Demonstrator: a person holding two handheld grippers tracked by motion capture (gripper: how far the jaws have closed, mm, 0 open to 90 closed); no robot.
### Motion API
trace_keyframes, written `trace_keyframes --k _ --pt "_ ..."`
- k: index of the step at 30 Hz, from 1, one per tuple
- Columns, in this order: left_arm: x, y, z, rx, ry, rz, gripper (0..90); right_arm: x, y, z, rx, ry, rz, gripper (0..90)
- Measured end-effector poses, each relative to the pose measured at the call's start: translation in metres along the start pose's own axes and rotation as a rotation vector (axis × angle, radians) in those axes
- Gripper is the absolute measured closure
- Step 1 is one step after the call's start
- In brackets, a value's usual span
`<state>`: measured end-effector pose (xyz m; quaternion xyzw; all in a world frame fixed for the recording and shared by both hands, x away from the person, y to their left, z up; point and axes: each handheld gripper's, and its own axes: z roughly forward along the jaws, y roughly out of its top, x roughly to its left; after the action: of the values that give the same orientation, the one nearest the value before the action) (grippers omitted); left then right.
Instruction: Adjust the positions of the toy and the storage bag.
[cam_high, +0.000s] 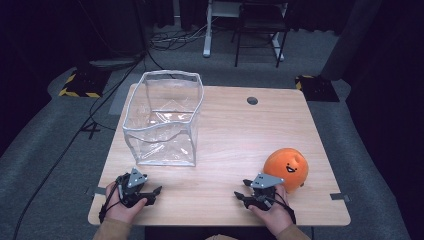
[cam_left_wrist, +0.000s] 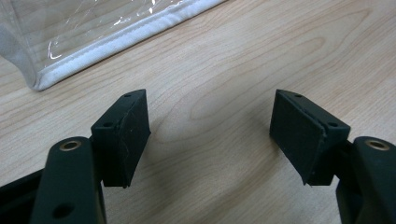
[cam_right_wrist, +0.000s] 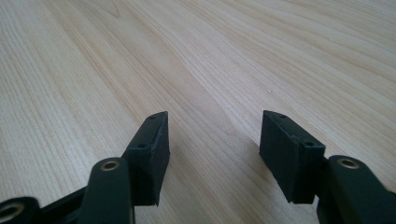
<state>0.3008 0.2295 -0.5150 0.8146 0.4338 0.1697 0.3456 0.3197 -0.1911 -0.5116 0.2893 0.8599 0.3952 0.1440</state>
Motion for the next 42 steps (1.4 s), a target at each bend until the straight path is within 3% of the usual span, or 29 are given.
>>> trace_keyframes --k 21,30,42 --pt "0.0012 0.0007 0.0007 0.002 -0.011 0.006 28.0 0.0005 0.0001 0.0 0.0 -0.004 0.004 43.2" --pt "0.0 0.001 0.001 0.0 0.007 0.006 27.1 0.0026 -0.0003 -0.001 -0.006 0.014 -0.012 53.4" --pt "0.0011 0.0032 0.0022 0.002 0.002 -0.012 29.6 0.0037 -0.0002 -0.001 -0.007 0.014 0.002 52.1"
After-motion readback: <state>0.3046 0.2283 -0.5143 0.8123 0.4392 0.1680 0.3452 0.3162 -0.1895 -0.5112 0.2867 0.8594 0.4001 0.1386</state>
